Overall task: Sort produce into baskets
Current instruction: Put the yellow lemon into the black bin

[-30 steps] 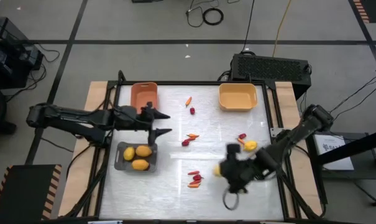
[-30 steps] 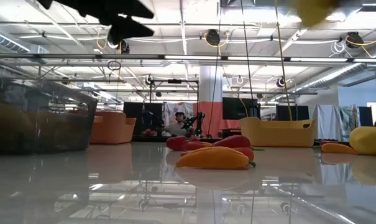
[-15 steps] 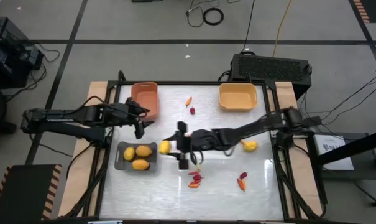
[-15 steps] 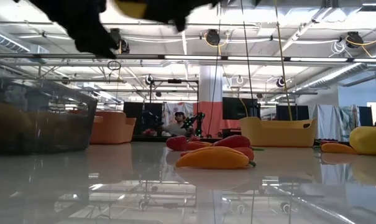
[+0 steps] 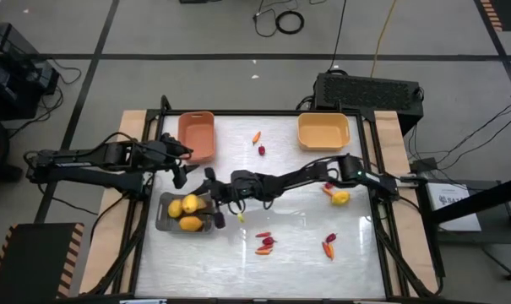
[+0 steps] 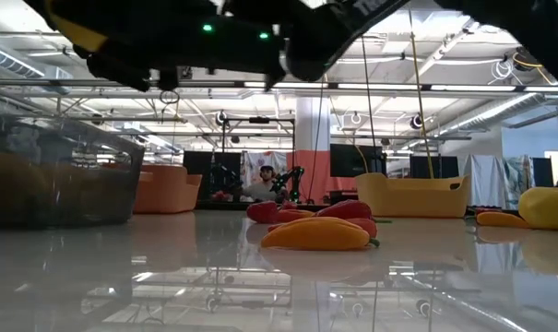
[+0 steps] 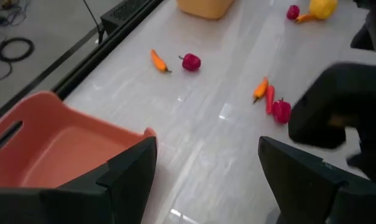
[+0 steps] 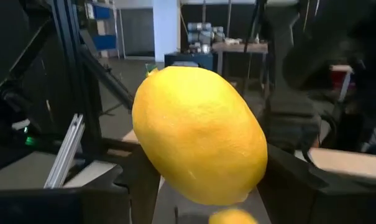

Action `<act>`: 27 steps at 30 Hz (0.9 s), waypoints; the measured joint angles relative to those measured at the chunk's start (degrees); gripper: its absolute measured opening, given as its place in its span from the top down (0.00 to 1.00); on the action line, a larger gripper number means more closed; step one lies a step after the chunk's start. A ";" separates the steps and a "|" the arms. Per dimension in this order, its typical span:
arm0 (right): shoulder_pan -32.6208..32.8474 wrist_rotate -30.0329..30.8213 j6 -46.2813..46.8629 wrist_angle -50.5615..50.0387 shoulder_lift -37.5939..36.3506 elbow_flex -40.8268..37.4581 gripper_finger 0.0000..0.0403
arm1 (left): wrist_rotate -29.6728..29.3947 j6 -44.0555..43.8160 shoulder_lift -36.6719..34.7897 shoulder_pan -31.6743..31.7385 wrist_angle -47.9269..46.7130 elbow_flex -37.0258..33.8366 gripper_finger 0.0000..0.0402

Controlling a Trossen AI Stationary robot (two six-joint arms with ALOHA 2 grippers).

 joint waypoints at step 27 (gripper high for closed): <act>-1.83 -8.12 10.10 -17.99 -1.00 4.57 0.22 | -0.35 -2.46 0.04 0.00 -2.93 0.00 0.29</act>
